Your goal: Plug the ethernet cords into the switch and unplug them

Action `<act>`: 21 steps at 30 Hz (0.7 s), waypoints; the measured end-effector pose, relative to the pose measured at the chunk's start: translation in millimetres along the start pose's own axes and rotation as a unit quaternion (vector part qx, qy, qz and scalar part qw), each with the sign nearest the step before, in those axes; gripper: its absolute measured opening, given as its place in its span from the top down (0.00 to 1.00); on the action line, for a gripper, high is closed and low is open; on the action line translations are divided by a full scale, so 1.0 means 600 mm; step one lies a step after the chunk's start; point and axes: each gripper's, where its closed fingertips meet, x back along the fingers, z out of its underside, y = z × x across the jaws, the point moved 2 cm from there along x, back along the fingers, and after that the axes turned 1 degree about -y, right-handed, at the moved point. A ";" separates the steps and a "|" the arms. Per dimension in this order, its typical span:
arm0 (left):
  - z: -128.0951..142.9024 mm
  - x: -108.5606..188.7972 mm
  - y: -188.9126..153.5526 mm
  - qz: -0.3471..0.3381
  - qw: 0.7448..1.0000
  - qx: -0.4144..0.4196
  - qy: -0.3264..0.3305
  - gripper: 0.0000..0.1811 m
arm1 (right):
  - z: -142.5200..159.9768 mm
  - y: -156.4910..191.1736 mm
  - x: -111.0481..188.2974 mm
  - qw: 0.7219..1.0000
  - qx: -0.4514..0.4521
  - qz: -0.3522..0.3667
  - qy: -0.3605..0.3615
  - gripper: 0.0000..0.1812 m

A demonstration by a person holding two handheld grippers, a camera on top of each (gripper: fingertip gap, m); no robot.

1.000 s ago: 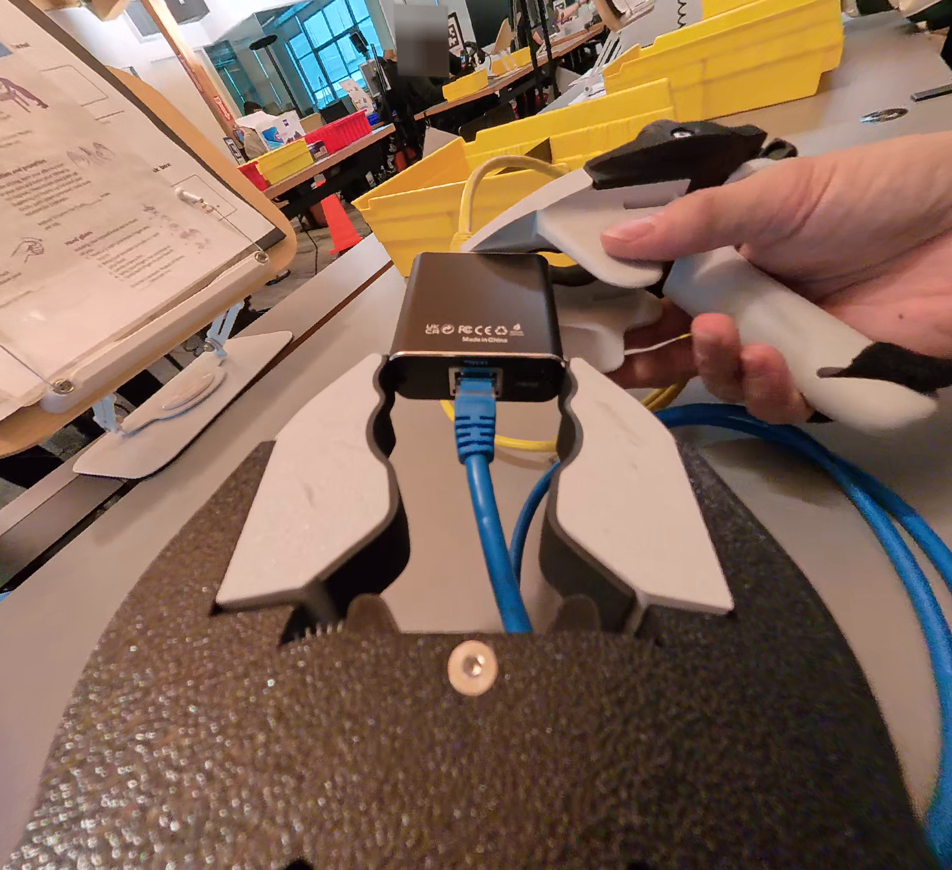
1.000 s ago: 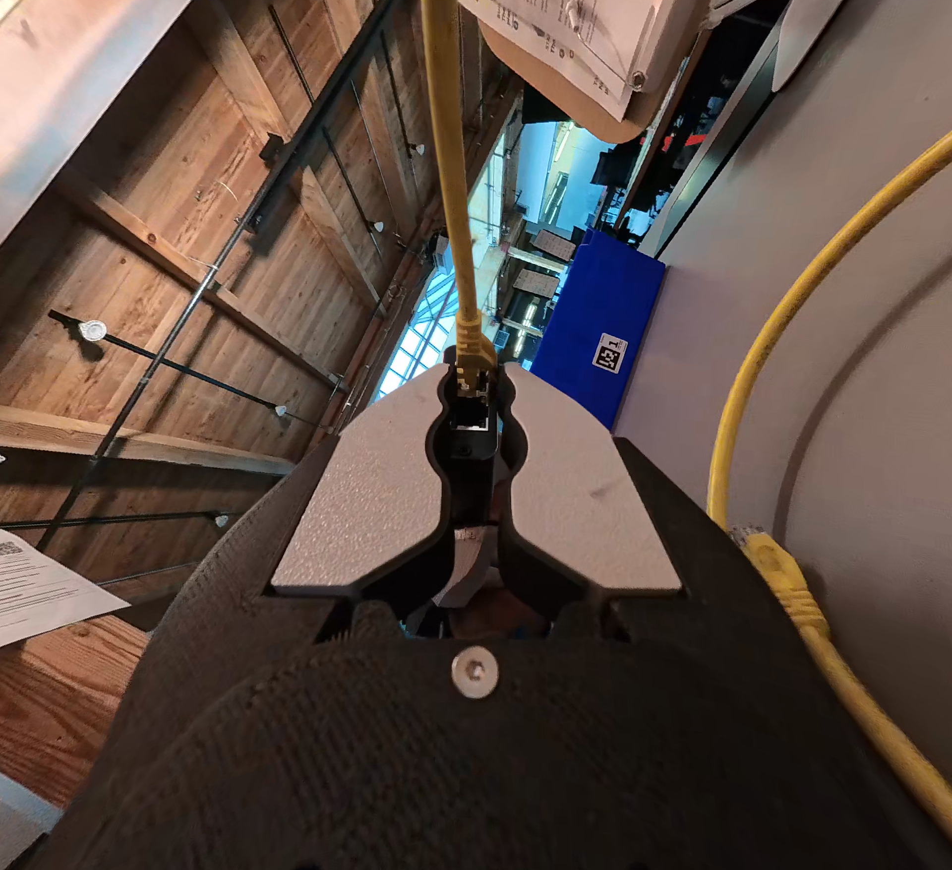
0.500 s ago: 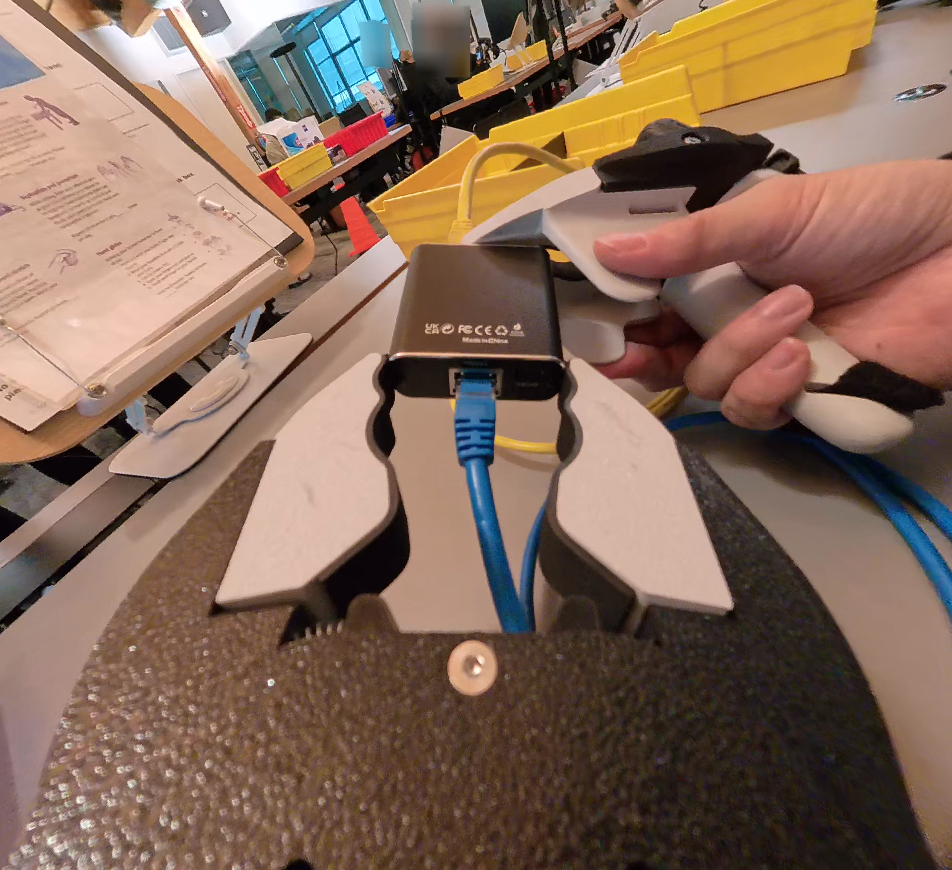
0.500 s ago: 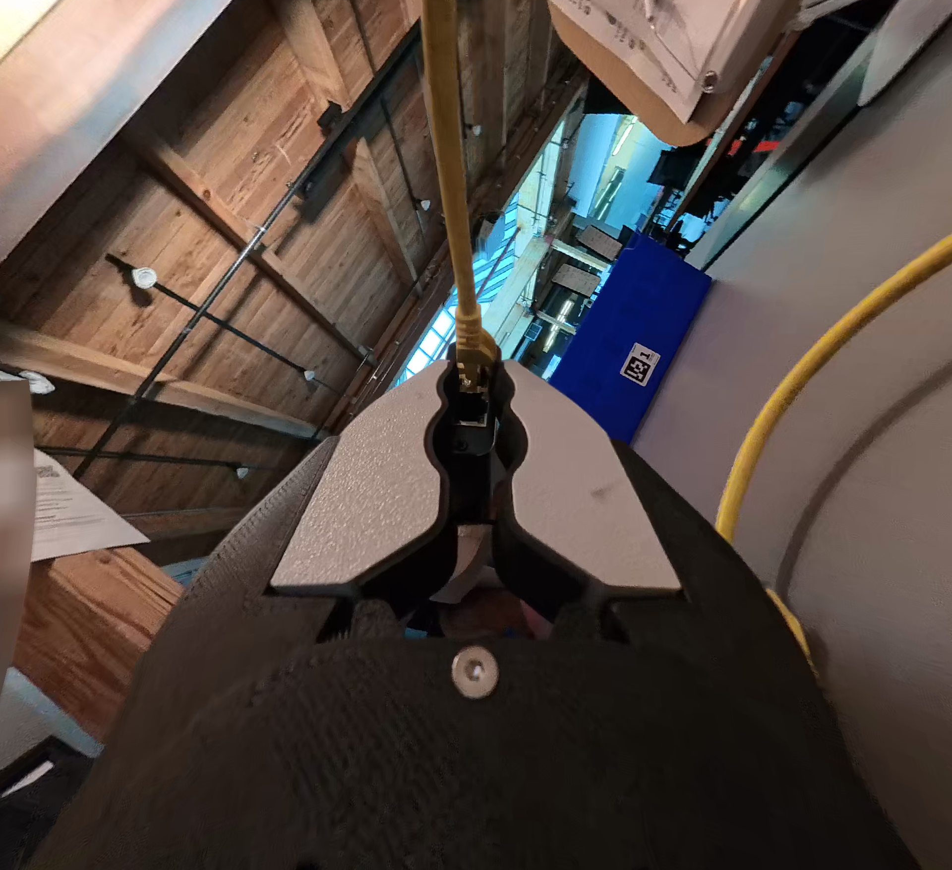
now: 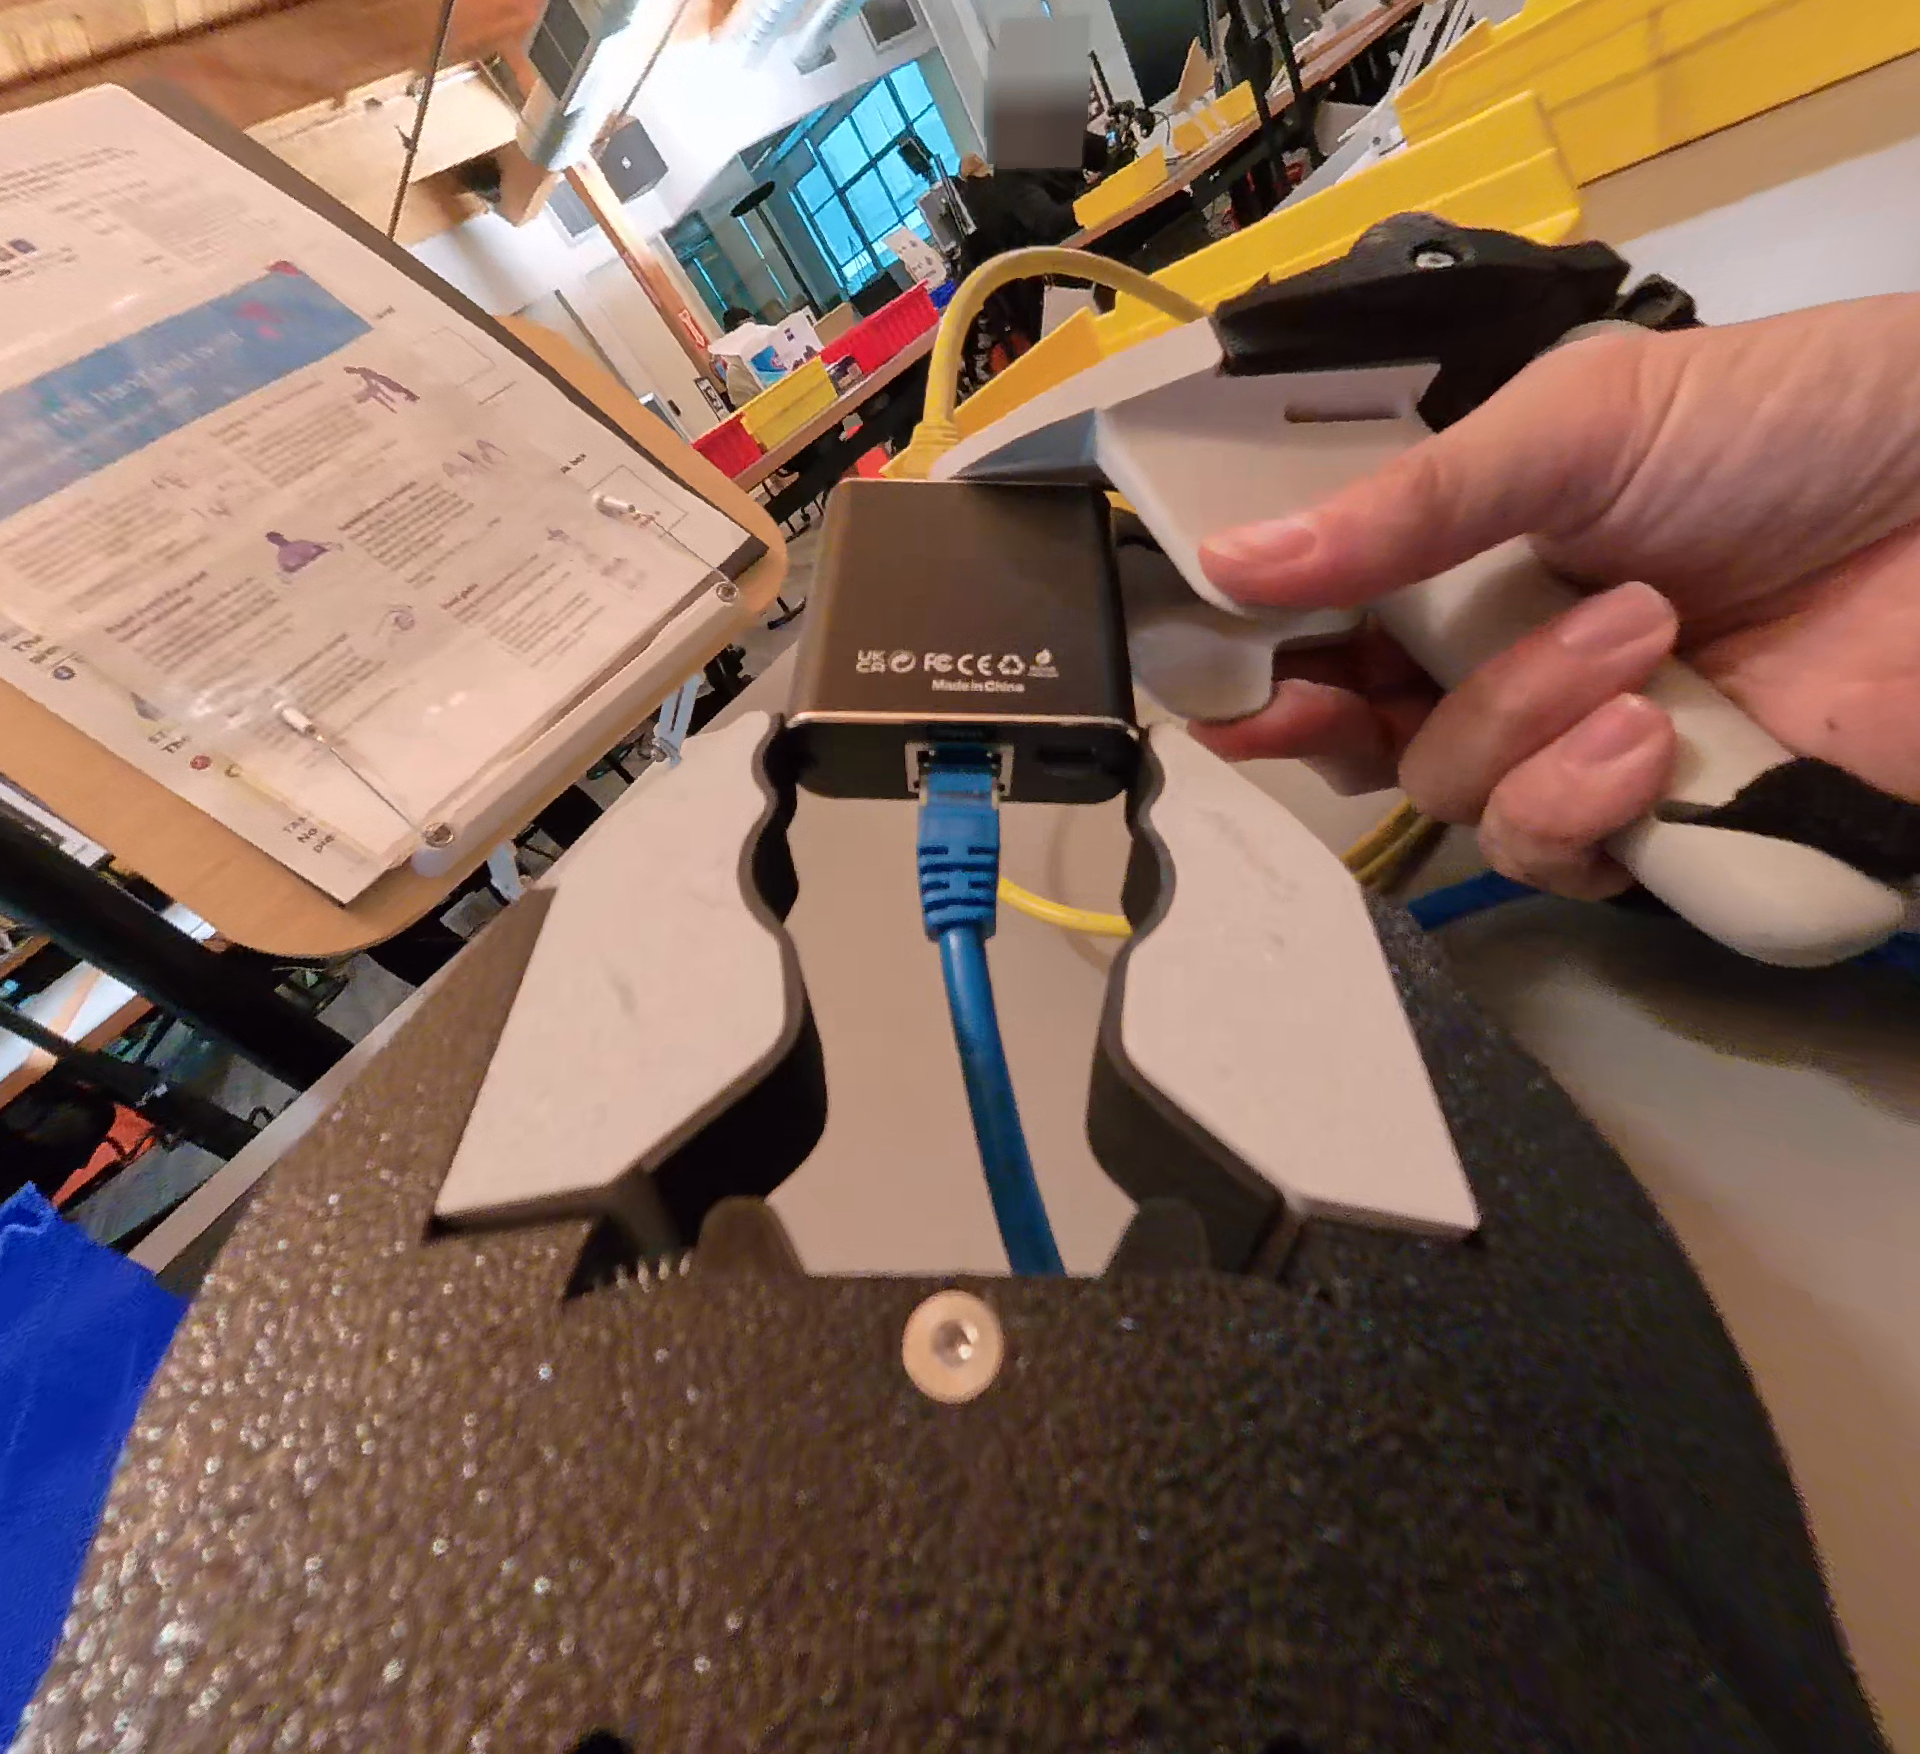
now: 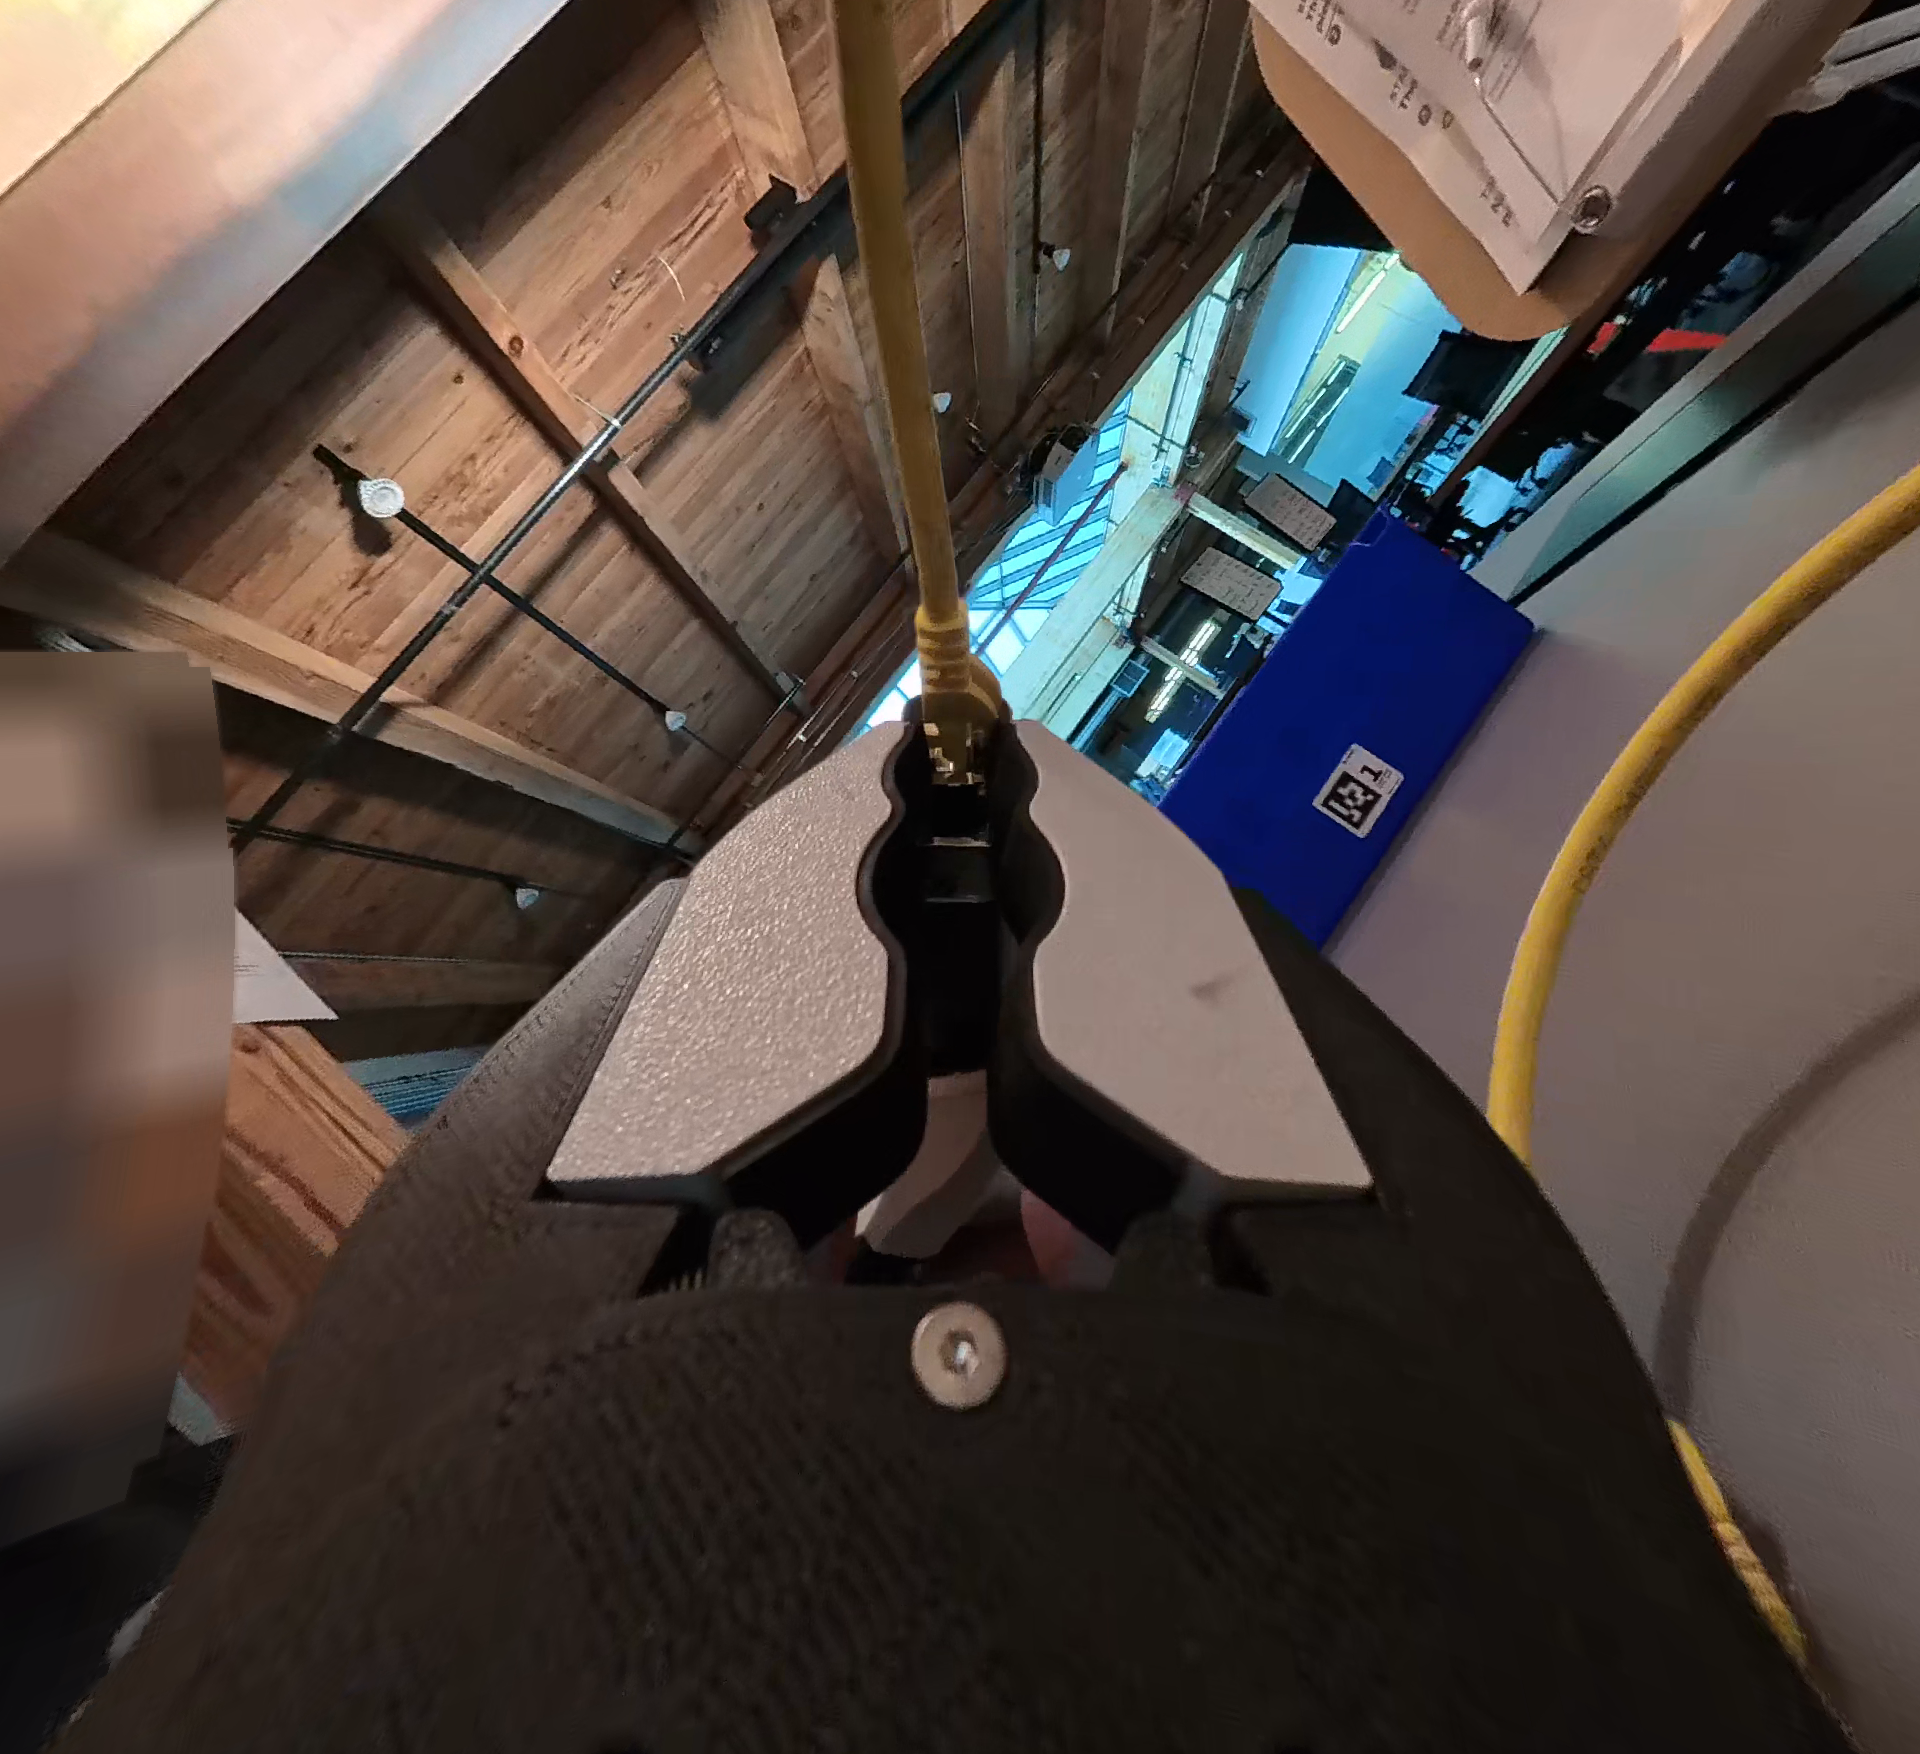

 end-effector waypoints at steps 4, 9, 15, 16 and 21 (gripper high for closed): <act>0.005 -0.003 0.002 0.006 0.998 0.062 0.006 0.67 | -0.001 -0.005 -0.007 1.000 0.014 0.014 0.006 0.94; 0.010 -0.005 0.005 -0.010 0.998 0.057 0.023 0.67 | -0.002 -0.011 -0.010 1.000 0.018 0.022 0.010 0.94; 0.013 -0.002 0.008 -0.003 0.997 0.073 0.018 0.67 | -0.004 -0.005 -0.017 0.997 0.053 0.041 0.045 0.94; 0.012 -0.002 0.008 -0.001 0.997 0.080 0.016 0.67 | -0.005 -0.004 -0.016 0.996 0.058 0.043 0.047 0.94; 0.014 -0.004 0.005 0.005 0.996 0.085 0.019 0.67 | -0.005 -0.004 -0.014 0.996 0.063 0.055 0.040 0.89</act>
